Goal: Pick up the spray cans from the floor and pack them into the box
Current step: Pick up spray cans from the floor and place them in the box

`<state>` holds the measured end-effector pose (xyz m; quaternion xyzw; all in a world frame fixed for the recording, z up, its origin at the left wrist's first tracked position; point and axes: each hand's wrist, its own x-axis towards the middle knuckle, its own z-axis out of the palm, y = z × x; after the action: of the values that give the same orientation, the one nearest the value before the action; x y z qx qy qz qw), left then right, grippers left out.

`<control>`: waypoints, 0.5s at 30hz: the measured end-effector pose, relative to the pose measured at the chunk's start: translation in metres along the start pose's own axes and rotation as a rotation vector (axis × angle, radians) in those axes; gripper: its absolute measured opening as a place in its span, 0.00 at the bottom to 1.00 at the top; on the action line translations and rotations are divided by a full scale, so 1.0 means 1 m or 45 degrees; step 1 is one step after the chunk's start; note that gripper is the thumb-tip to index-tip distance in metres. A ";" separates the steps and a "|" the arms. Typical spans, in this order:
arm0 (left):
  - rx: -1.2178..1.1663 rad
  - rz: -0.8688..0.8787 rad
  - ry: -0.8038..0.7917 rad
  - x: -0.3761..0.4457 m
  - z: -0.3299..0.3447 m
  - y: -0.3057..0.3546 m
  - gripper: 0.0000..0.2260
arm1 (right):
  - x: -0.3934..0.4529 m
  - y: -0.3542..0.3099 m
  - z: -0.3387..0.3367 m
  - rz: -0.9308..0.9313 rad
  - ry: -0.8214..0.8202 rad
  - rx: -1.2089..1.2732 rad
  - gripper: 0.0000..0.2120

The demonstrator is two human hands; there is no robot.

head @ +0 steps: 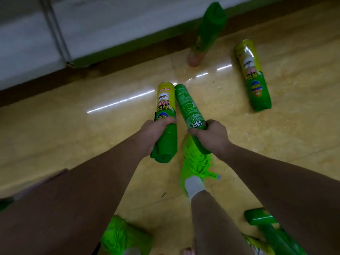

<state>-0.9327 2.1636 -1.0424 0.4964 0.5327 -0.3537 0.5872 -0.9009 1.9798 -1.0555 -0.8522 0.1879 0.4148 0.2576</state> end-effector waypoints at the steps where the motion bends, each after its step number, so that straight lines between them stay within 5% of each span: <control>1: -0.039 0.019 0.015 -0.010 -0.018 -0.003 0.26 | -0.011 -0.011 0.008 -0.036 -0.009 -0.014 0.25; 7: -0.393 0.143 0.110 -0.075 -0.129 -0.020 0.31 | -0.088 -0.098 0.055 -0.327 -0.055 -0.120 0.24; 15: -0.822 0.319 0.301 -0.173 -0.286 -0.068 0.26 | -0.214 -0.223 0.136 -0.683 -0.186 -0.298 0.20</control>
<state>-1.1069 2.4014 -0.8699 0.3844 0.6163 -0.0328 0.6866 -0.9904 2.2609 -0.8913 -0.8633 -0.1121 0.4110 0.2708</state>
